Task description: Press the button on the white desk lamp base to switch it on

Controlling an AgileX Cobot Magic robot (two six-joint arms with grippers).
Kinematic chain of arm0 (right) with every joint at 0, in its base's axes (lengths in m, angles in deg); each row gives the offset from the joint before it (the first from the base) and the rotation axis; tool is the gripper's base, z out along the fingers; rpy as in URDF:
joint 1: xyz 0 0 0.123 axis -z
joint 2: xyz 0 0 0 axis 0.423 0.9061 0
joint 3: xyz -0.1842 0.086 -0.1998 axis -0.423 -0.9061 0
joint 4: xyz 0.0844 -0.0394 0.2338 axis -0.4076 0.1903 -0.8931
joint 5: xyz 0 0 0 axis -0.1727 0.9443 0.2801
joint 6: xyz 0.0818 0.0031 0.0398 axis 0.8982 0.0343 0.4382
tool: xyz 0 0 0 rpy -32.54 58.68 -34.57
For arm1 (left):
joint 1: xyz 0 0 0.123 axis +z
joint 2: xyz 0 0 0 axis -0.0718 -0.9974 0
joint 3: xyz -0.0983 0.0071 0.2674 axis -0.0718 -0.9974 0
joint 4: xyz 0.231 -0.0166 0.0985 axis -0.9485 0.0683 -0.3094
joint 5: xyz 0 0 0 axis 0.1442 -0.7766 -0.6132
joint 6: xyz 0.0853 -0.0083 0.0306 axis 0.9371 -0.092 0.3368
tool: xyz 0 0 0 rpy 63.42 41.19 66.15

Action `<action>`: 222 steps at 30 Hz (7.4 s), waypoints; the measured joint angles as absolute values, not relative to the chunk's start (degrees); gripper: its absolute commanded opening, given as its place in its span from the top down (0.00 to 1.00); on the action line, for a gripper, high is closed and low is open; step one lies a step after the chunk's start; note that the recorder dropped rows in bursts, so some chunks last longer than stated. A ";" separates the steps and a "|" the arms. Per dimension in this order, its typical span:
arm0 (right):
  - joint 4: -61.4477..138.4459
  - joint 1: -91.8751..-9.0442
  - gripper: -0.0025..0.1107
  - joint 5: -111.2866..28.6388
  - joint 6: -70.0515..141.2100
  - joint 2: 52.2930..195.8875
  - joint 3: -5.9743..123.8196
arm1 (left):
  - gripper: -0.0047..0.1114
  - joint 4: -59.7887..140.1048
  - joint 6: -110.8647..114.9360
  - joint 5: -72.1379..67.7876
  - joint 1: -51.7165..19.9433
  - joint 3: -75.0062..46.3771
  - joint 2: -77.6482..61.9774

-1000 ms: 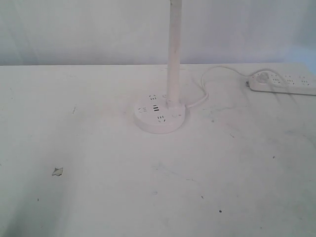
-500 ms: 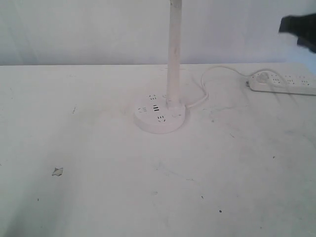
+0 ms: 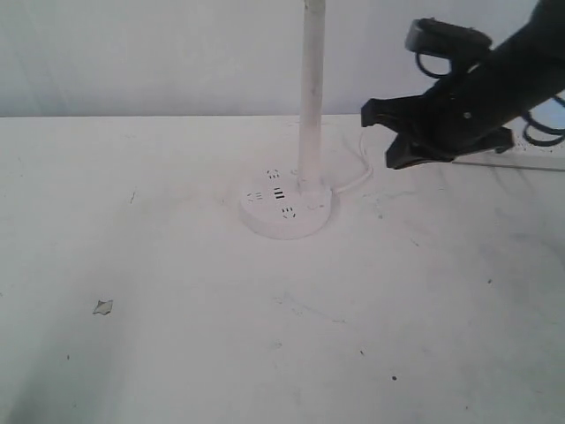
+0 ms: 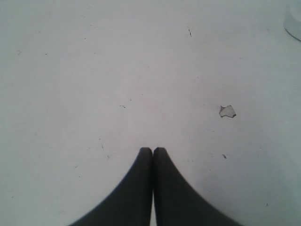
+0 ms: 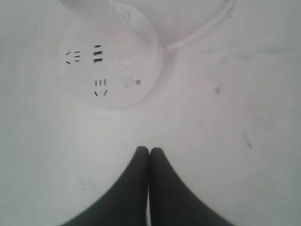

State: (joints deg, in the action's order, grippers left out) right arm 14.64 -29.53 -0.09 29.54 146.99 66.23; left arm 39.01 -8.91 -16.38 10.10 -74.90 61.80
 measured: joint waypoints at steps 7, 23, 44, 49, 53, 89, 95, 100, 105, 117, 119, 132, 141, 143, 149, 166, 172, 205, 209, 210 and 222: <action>12.36 -31.92 0.98 -4.81 38.95 156.17 73.21 | 0.96 39.01 -8.91 -16.38 10.10 -74.90 61.80; 2.79 -31.92 0.98 -7.80 41.45 165.78 75.16 | 0.96 39.01 -8.91 -16.38 10.10 -74.90 61.80; -4.95 -34.22 0.98 -11.94 33.47 172.20 75.39 | 0.96 39.01 -8.91 -16.38 10.10 -74.90 61.80; -5.42 -34.31 0.98 -13.99 32.97 172.20 75.39 | 0.96 39.01 -8.91 -16.38 10.10 -74.90 61.80; -5.64 -34.31 0.98 -14.46 32.64 172.30 75.39 | 0.96 39.01 -8.91 -16.38 10.10 -74.90 61.80; -9.89 -35.87 0.98 -16.29 29.22 174.59 75.44 | 0.96 39.01 -8.91 -16.38 10.10 -74.90 61.80; -10.10 -35.87 0.98 -16.41 29.22 174.59 75.44 | 0.96 39.01 -8.91 -16.38 10.10 -74.90 61.80; -10.10 -35.87 0.98 -16.41 29.22 173.14 75.44 | 0.96 39.01 -8.91 -16.38 10.10 -74.90 61.80; -10.10 -35.87 0.98 -16.73 27.21 167.46 75.44 | 0.96 39.01 -8.91 -16.38 10.10 -74.90 61.80; -8.04 -35.87 0.98 -15.99 19.18 161.11 75.44 | 0.96 39.01 -8.91 -16.38 10.10 -74.90 61.80; -5.17 -35.87 0.98 -14.68 19.08 160.34 75.44 | 0.96 39.01 -8.91 -16.38 10.10 -74.90 61.80; 16.52 -35.87 0.98 -1.08 21.11 150.49 75.44 | 0.96 39.01 -8.91 -16.38 10.10 -74.90 61.80; 19.83 -35.87 0.98 1.77 23.27 140.34 69.31 | 0.96 39.01 -8.91 -16.38 10.10 -74.90 61.80; 20.23 -35.87 0.98 2.00 23.27 137.97 66.97 | 0.96 39.01 -8.91 -16.38 10.10 -74.90 61.80; 19.63 -35.87 0.98 8.15 25.54 133.22 63.73 | 0.96 39.01 -8.91 -16.38 10.10 -74.90 61.80; 19.38 -35.87 0.98 10.62 26.01 133.00 63.58 | 0.96 39.01 -8.91 -16.38 10.10 -74.90 61.80; 22.94 -35.87 0.98 10.39 25.81 130.94 63.37 | 0.96 39.01 -8.91 -16.38 10.10 -74.90 61.80; 25.63 -35.87 0.98 -28.14 20.14 53.75 -1.21 | 0.96 39.01 -8.91 -16.38 10.10 -74.90 61.80; 25.38 -35.87 0.98 -28.14 21.10 53.00 -2.81 | 0.96 39.01 -8.91 -16.60 10.10 -74.90 61.80; 25.38 -35.87 0.98 -28.14 21.10 53.00 -2.81 | 0.96 39.01 -8.91 -16.60 10.10 -74.90 61.80; 29.01 -35.87 0.98 -28.02 22.22 53.04 -3.21 | 0.96 39.01 -8.91 -16.60 10.10 -74.90 61.80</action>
